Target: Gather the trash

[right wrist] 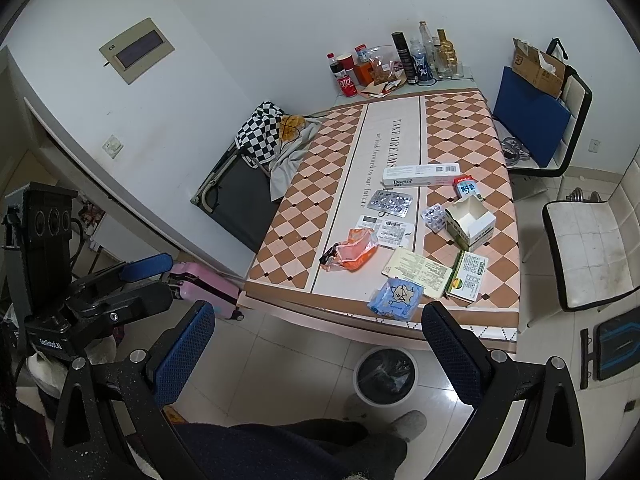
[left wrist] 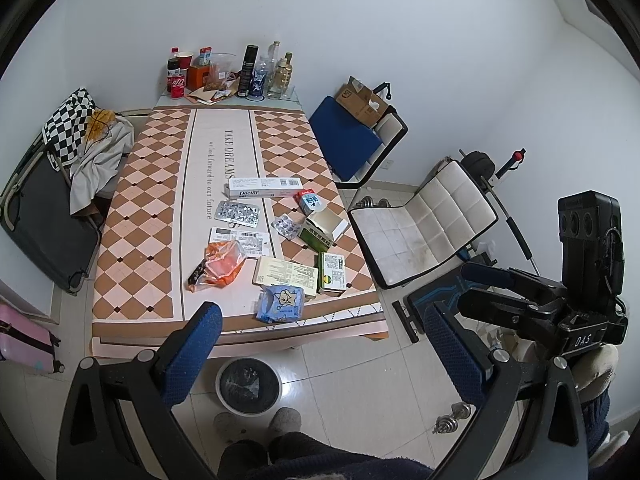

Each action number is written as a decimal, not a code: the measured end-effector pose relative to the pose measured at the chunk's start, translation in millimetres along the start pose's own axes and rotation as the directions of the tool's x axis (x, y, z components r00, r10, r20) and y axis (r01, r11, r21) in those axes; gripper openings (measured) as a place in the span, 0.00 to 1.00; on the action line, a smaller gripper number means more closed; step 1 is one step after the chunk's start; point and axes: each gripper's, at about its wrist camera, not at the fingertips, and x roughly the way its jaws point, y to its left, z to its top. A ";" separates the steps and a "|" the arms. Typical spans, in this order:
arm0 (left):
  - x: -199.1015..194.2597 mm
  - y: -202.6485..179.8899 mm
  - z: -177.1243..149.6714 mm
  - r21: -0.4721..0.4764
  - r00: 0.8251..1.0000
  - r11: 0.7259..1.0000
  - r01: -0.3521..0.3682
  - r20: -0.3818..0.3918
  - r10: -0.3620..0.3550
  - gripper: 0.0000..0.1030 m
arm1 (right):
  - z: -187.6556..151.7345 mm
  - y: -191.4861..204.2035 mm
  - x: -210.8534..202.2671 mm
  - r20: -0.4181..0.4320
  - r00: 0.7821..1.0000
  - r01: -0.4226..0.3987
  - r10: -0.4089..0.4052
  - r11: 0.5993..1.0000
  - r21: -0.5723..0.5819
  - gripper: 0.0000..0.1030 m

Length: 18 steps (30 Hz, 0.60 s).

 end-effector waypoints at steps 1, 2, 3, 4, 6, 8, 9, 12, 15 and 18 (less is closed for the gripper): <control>0.5 -0.1 0.1 0.000 1.000 1.000 -0.007 0.002 0.007 1.00 | -1.0 -2.3 1.1 0.006 1.000 0.009 -0.009 1.000 0.014 1.00; 1.6 0.1 0.0 0.002 0.999 0.999 -0.038 0.008 0.038 1.00 | -2.0 -5.6 3.1 0.012 1.000 0.025 -0.026 0.999 0.032 1.00; 5.5 2.0 0.3 0.005 0.997 0.997 -0.076 0.012 0.076 1.00 | -0.9 -7.2 6.1 0.013 0.999 0.044 -0.044 0.998 0.048 1.00; 10.1 4.1 1.3 0.009 0.993 0.993 -0.116 0.016 0.115 1.00 | -1.2 -11.9 10.3 0.015 0.997 0.070 -0.071 0.995 0.071 1.00; 25.7 11.3 1.7 0.018 0.977 0.977 -0.214 0.029 0.213 1.00 | -0.7 -24.0 21.7 0.027 0.989 0.139 -0.142 0.984 0.111 1.00; 50.0 25.5 1.4 0.021 0.951 0.951 -0.309 0.024 0.309 1.00 | 5.7 -34.7 37.1 0.016 0.975 0.217 -0.221 0.965 0.145 1.00; 63.9 34.2 1.9 0.020 0.939 0.938 -0.345 0.015 0.345 1.00 | 8.1 -47.2 50.2 0.008 0.963 0.267 -0.271 0.951 0.155 1.00; 109.1 67.6 8.6 0.010 0.898 0.899 -0.438 -0.045 0.438 1.00 | 27.0 -76.0 89.5 -0.054 0.927 0.374 -0.370 0.915 0.149 1.00; 156.1 100.2 14.7 -0.002 0.866 0.874 -0.487 -0.135 0.482 1.00 | 51.3 -126.1 148.0 -0.164 0.885 0.453 -0.436 0.887 0.088 1.00; 205.0 129.5 20.2 -0.008 0.833 0.853 -0.521 -0.219 0.507 1.00 | 74.1 -168.0 203.6 -0.265 0.851 0.476 -0.453 0.879 0.026 1.00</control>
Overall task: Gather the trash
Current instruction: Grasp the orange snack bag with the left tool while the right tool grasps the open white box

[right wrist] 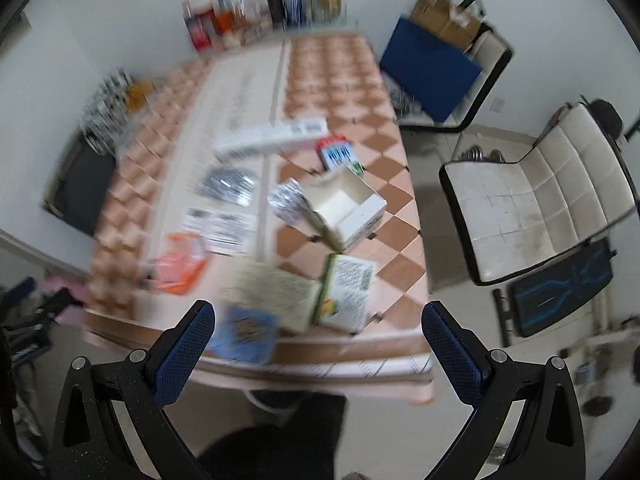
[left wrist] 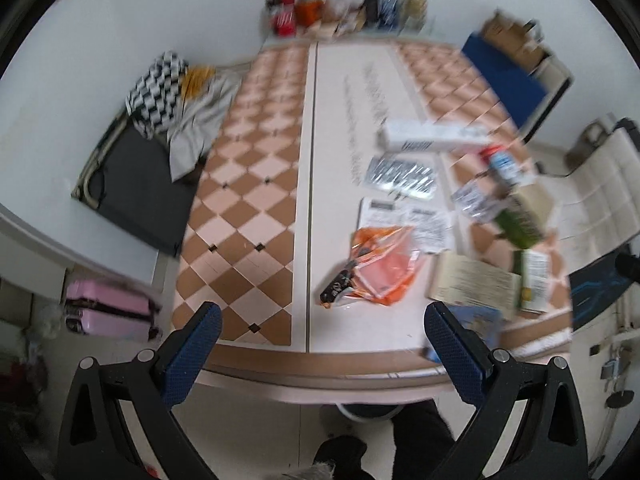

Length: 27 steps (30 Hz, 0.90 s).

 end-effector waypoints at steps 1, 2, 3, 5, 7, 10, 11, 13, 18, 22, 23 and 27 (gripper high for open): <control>15.8 -1.8 5.0 0.000 1.000 1.000 -0.013 -0.028 0.013 1.00 | 18.8 -4.9 26.0 -0.038 0.999 0.006 -0.007 1.000 -0.028 1.00; 30.2 -5.5 9.7 0.003 0.998 0.999 -0.032 -0.060 0.032 1.00 | 32.0 -6.4 45.1 -0.067 0.998 0.010 -0.014 0.999 -0.052 1.00; 45.0 -11.1 13.4 0.004 0.995 0.999 -0.042 -0.092 0.042 1.00 | 44.6 -7.7 64.1 -0.094 0.995 0.012 -0.020 0.996 -0.083 1.00; 78.5 -24.1 20.7 0.003 0.986 0.999 -0.044 -0.162 0.044 1.00 | 63.2 -4.0 95.1 -0.142 0.989 0.015 -0.035 0.990 -0.140 1.00; 113.1 -39.4 26.3 0.013 0.971 1.000 -0.018 -0.237 0.021 0.99 | 83.7 0.0 130.4 -0.198 0.978 0.024 -0.069 0.975 -0.220 1.00; 151.1 -53.1 30.6 0.027 0.949 1.000 -0.005 -0.316 0.013 0.70 | 98.2 4.7 168.5 -0.244 0.963 0.038 -0.118 0.950 -0.310 1.00; 161.1 -56.4 31.3 0.025 0.944 1.000 0.002 -0.331 0.006 0.62 | 98.6 6.1 176.7 -0.256 0.959 0.036 -0.124 0.946 -0.323 1.00; 173.2 -61.2 32.6 0.024 0.942 1.000 0.007 -0.334 0.001 0.53 | 104.9 6.9 203.5 -0.302 0.943 0.029 -0.141 0.937 -0.348 1.00; 165.9 -63.5 34.9 0.036 0.956 0.999 0.003 -0.294 0.008 0.34 | 109.6 6.9 227.9 -0.334 0.936 -0.011 -0.112 0.938 -0.346 0.92; 141.8 -58.0 32.8 0.029 0.961 1.000 0.008 -0.276 0.000 0.27 | 111.9 8.3 213.3 -0.312 0.947 -0.018 -0.077 0.957 -0.291 0.75; 135.5 -56.4 31.9 0.032 0.965 0.999 0.010 -0.264 -0.001 0.25 | 113.6 8.5 208.4 -0.306 0.949 -0.015 -0.074 0.960 -0.279 0.75; 102.6 -52.1 26.9 0.035 0.976 0.999 0.021 -0.217 -0.013 0.24 | 111.2 14.8 174.3 -0.252 0.967 -0.021 -0.033 0.978 -0.207 0.75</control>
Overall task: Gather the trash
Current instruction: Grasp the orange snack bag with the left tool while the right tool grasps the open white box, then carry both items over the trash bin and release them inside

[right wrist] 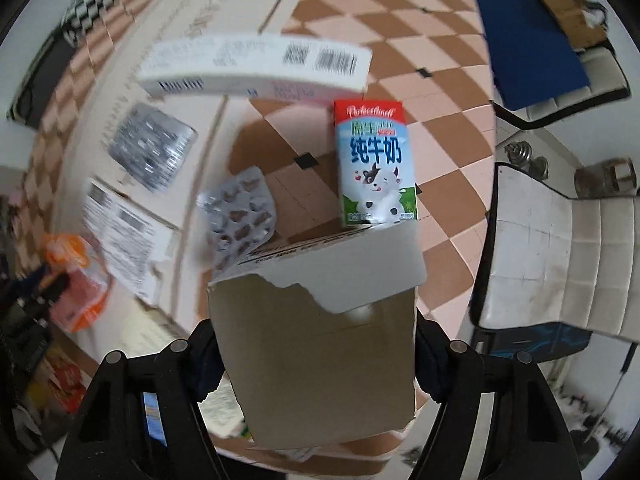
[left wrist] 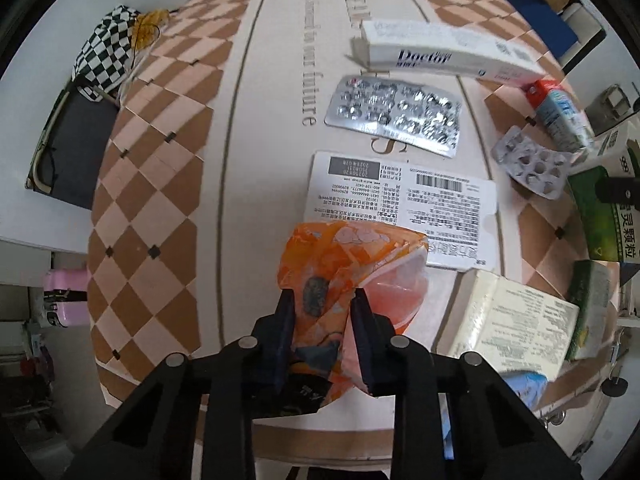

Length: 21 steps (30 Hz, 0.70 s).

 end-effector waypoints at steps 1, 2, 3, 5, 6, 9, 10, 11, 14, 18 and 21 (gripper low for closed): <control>-5.9 0.2 -3.0 0.000 1.000 1.000 0.006 0.018 -0.006 0.23 | -5.4 2.1 -8.9 0.017 1.000 -0.003 0.003 1.000 0.015 0.75; -13.0 -3.5 -9.0 0.003 0.999 1.000 0.011 0.036 -0.011 0.23 | -11.8 4.5 -19.5 0.035 0.999 -0.010 0.009 1.000 0.029 0.74; -17.5 -4.4 -11.3 0.006 0.998 1.000 0.015 0.054 -0.015 0.23 | -18.5 8.7 -29.1 0.057 0.998 -0.015 0.013 0.999 0.044 0.74; -27.8 -5.7 -19.3 0.010 0.995 1.000 0.027 0.094 -0.028 0.23 | -36.8 19.3 -49.1 0.097 0.995 -0.021 0.014 0.997 0.074 0.75; -31.9 -4.2 -24.8 0.014 0.993 0.999 0.035 0.114 -0.036 0.23 | -46.3 24.6 -57.6 0.118 0.993 -0.025 0.014 0.995 0.092 0.74; -55.0 7.6 -39.1 0.032 0.982 0.998 0.059 0.178 -0.064 0.23 | -76.1 41.0 -79.8 0.174 0.985 -0.037 0.011 0.989 0.145 0.74; -59.9 12.5 -44.0 0.038 0.978 0.997 0.071 0.194 -0.077 0.23 | -95.1 47.6 -90.2 0.199 0.980 -0.055 0.019 0.983 0.177 0.75; -66.8 17.3 -51.3 0.046 0.974 0.995 0.084 0.209 -0.092 0.23 | -107.8 50.7 -94.7 0.213 0.977 -0.066 0.024 0.979 0.193 0.75; -80.7 28.5 -77.6 0.072 0.963 0.991 0.116 0.235 -0.130 0.23 | -165.3 66.0 -108.4 0.253 0.966 -0.121 0.050 0.955 0.272 0.75; -81.7 37.6 -128.8 0.087 0.964 0.984 0.157 0.203 -0.171 0.23 | -255.9 88.4 -93.0 0.240 0.964 -0.205 0.114 0.896 0.394 0.75; -57.5 40.0 -173.2 0.078 0.972 0.978 0.194 0.118 -0.202 0.23 | -311.3 105.2 -54.7 0.186 0.969 -0.233 0.164 0.858 0.458 0.75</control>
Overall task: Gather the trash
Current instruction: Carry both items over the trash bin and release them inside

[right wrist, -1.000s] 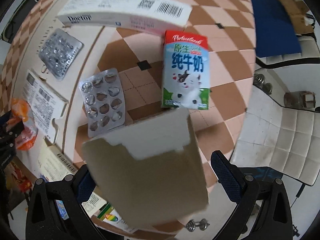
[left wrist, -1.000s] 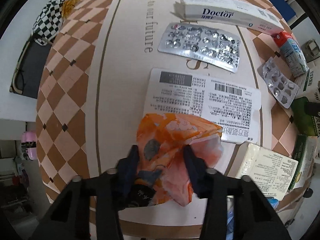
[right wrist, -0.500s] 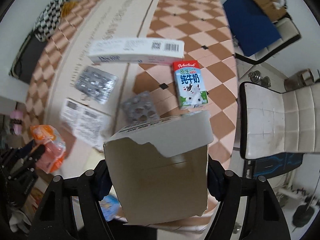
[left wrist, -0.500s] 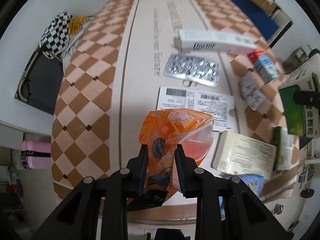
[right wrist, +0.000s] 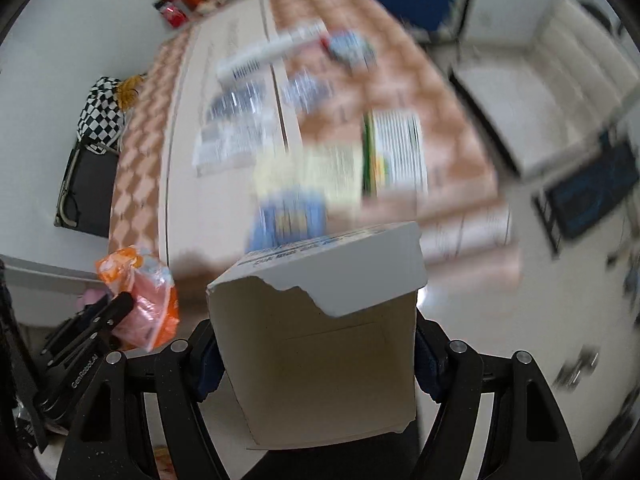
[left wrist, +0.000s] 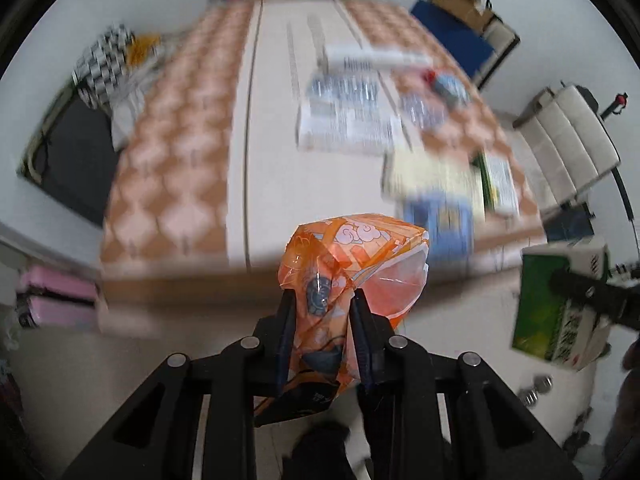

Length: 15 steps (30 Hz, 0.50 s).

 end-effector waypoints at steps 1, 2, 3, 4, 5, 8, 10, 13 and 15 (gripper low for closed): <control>11.4 1.1 -15.4 -0.004 0.999 1.000 0.008 -0.036 -0.008 0.23 | -16.8 -8.1 15.3 -0.023 1.000 -0.001 0.001 1.000 0.020 0.75; 23.7 1.9 -27.9 -0.009 0.997 1.000 0.017 -0.070 -0.017 0.23 | -30.5 -15.3 31.8 -0.053 0.999 0.006 -0.004 0.999 0.036 0.75; 42.7 2.9 -42.5 -0.016 0.993 1.000 0.022 -0.116 -0.024 0.23 | -40.3 -21.1 46.8 -0.078 0.997 0.014 -0.011 0.999 0.047 0.75; 60.4 3.3 -54.5 -0.023 0.987 0.999 0.025 -0.157 -0.028 0.23 | -55.4 -30.5 72.0 -0.112 0.994 0.014 -0.005 0.997 0.075 0.75; 85.5 3.7 -66.7 -0.035 0.978 0.999 0.032 -0.205 -0.039 0.23 | -65.6 -38.2 92.2 -0.134 0.991 0.015 -0.002 0.995 0.095 0.75; 157.0 5.7 -88.4 -0.080 0.957 0.996 0.036 -0.284 -0.057 0.23 | -85.9 -56.6 156.2 -0.188 0.982 0.026 -0.002 0.992 0.126 0.75; 211.2 5.9 -96.1 -0.108 0.946 0.994 0.032 -0.319 -0.065 0.23 | -97.6 -66.1 208.3 -0.231 0.973 0.027 0.006 0.990 0.139 0.75; 281.3 6.7 -102.2 -0.129 0.932 0.991 0.028 -0.354 -0.072 0.25 | -108.5 -76.0 279.9 -0.259 0.966 0.021 0.022 0.987 0.161 0.75; 327.5 7.1 -103.9 -0.146 0.920 0.988 0.048 -0.380 -0.101 0.26 | -114.4 -81.9 323.2 -0.258 0.966 0.016 0.030 0.984 0.176 0.75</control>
